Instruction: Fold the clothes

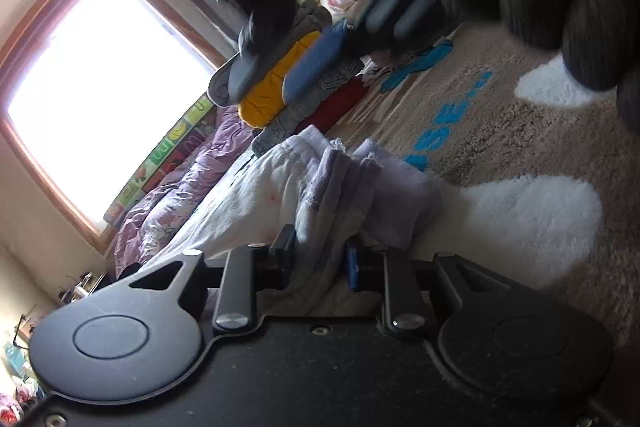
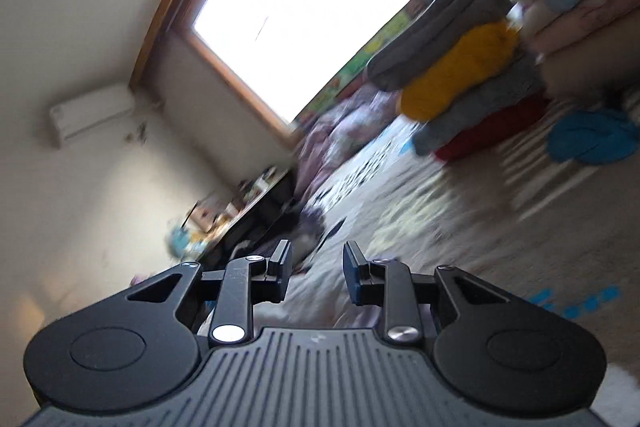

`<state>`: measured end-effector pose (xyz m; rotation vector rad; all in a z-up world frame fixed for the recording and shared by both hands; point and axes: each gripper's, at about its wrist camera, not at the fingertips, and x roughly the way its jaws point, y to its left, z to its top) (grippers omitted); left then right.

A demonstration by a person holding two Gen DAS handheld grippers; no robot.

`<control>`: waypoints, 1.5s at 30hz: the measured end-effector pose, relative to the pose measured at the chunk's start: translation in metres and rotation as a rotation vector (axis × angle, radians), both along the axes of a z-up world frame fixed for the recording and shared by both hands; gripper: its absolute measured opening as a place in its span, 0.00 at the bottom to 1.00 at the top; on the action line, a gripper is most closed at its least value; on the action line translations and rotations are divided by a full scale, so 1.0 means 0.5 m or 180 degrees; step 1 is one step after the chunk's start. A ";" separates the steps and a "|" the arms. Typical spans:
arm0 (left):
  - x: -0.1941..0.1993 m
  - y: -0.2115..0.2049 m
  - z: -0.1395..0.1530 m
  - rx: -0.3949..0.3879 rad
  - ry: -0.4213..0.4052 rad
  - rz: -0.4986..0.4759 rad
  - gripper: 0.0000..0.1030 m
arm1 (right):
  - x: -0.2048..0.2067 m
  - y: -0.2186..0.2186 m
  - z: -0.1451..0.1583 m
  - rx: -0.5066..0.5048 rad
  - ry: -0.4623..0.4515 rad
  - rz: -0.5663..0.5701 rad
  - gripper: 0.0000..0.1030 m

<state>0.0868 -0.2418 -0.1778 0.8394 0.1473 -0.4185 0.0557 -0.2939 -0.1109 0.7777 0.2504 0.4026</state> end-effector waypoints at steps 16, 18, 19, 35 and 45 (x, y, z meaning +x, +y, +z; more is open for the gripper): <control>0.074 0.344 0.225 -0.2258 0.1007 0.0558 0.33 | -0.015 0.112 0.041 -0.1273 -0.0055 -0.0273 0.30; 0.087 0.354 0.218 -0.2418 0.1095 0.0559 0.30 | -0.022 0.137 0.050 -0.1473 -0.0215 -0.0274 0.30; 0.089 0.352 0.210 -0.2427 0.1138 0.0533 0.28 | -0.024 0.150 0.054 -0.1574 -0.0293 -0.0268 0.30; 0.118 0.302 0.064 -0.1683 0.1081 0.0454 0.26 | 0.044 0.149 -0.020 -0.1390 0.0374 -0.0068 0.12; 0.101 0.307 0.081 -0.1719 0.1076 0.0443 0.26 | 0.016 0.181 -0.004 -0.1676 0.0253 -0.0208 0.16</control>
